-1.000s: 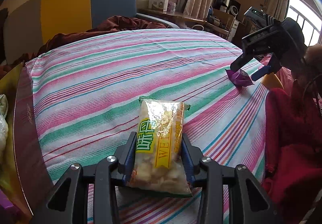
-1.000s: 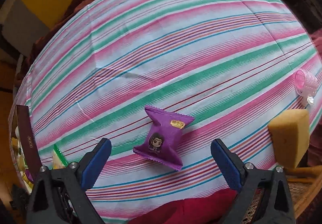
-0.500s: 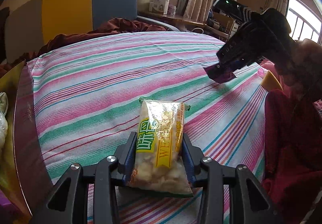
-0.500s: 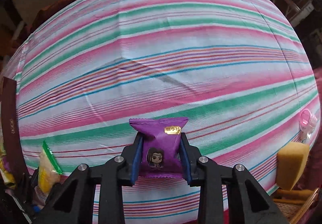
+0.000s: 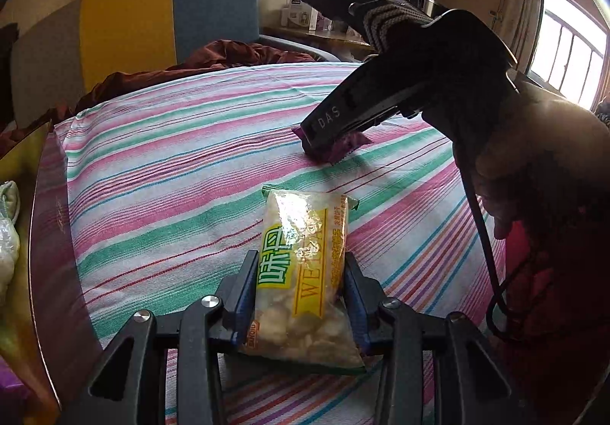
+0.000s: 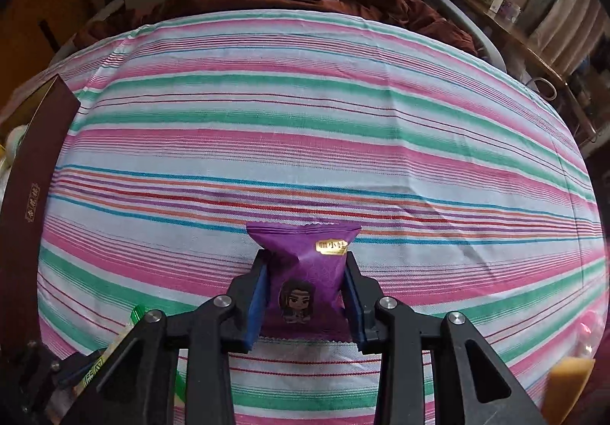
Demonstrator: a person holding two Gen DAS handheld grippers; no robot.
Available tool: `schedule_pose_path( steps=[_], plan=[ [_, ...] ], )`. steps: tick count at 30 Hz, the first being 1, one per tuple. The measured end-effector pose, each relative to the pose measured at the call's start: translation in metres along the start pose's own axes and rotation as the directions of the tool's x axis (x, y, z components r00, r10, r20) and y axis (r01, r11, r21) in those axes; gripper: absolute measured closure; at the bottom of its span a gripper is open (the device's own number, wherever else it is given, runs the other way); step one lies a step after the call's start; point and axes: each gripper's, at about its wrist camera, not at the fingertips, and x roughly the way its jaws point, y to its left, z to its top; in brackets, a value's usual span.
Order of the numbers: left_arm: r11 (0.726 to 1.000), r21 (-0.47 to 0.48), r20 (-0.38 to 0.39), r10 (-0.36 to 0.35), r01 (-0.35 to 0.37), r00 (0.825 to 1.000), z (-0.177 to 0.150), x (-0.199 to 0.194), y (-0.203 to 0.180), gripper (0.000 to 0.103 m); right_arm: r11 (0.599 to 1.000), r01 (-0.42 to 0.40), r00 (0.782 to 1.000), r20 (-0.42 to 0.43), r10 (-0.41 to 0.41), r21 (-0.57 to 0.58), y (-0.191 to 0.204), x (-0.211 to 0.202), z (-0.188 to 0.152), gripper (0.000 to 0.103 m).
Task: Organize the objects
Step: 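Grasp the purple snack packet with the right tool while the left tool holds the WEIDAN bag, then carry the WEIDAN bag into the gold box and open the left tool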
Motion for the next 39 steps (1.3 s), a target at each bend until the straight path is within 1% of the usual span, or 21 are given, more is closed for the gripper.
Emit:
schedule_pose_path(
  steps=[5, 7, 11, 13, 20, 21, 30, 39],
  plan=[
    [1.000, -0.002, 0.011, 0.011, -0.011, 1.000, -0.002, -0.002, -0.001, 0.062, 1.000, 0.007, 1.000, 0.003, -0.007, -0.009, -0.004, 0.001, 0.001, 0.066],
    [1.000, -0.006, 0.014, 0.016, -0.016, 1.000, -0.004, -0.004, -0.001, 0.062, 1.000, 0.009, 1.000, 0.001, -0.009, -0.011, 0.004, 0.015, 0.015, 0.065],
    [1.000, -0.021, 0.013, 0.019, -0.019, 1.000, -0.004, -0.006, 0.001, 0.062, 1.000, 0.013, 1.000, 0.005, -0.013, -0.014, 0.007, 0.019, 0.019, 0.065],
    [0.999, -0.026, 0.008, 0.025, -0.025, 1.000, -0.007, -0.009, 0.000, 0.062, 1.000, 0.022, 1.000, 0.008, -0.022, -0.022, 0.014, 0.014, 0.014, 0.065],
    [0.998, -0.041, -0.011, 0.052, -0.052, 0.999, -0.009, -0.015, 0.001, 0.063, 0.999, 0.036, 0.999, 0.011, -0.035, -0.035, 0.018, 0.015, 0.016, 0.065],
    [0.998, -0.038, -0.012, 0.056, -0.057, 0.998, -0.009, -0.016, 0.001, 0.063, 0.999, 0.037, 0.999, 0.012, -0.037, -0.036, 0.022, 0.010, 0.010, 0.065],
    [0.993, -0.063, -0.030, 0.096, -0.097, 0.995, -0.007, -0.025, 0.000, 0.063, 0.997, 0.052, 0.999, 0.018, -0.051, -0.054, 0.028, 0.009, 0.013, 0.065],
    [0.991, -0.068, 0.060, 0.116, -0.112, 0.991, 0.015, -0.064, 0.001, 0.063, 0.996, 0.063, 0.998, 0.029, -0.061, -0.069, 0.034, 0.004, 0.008, 0.065]
  ],
)
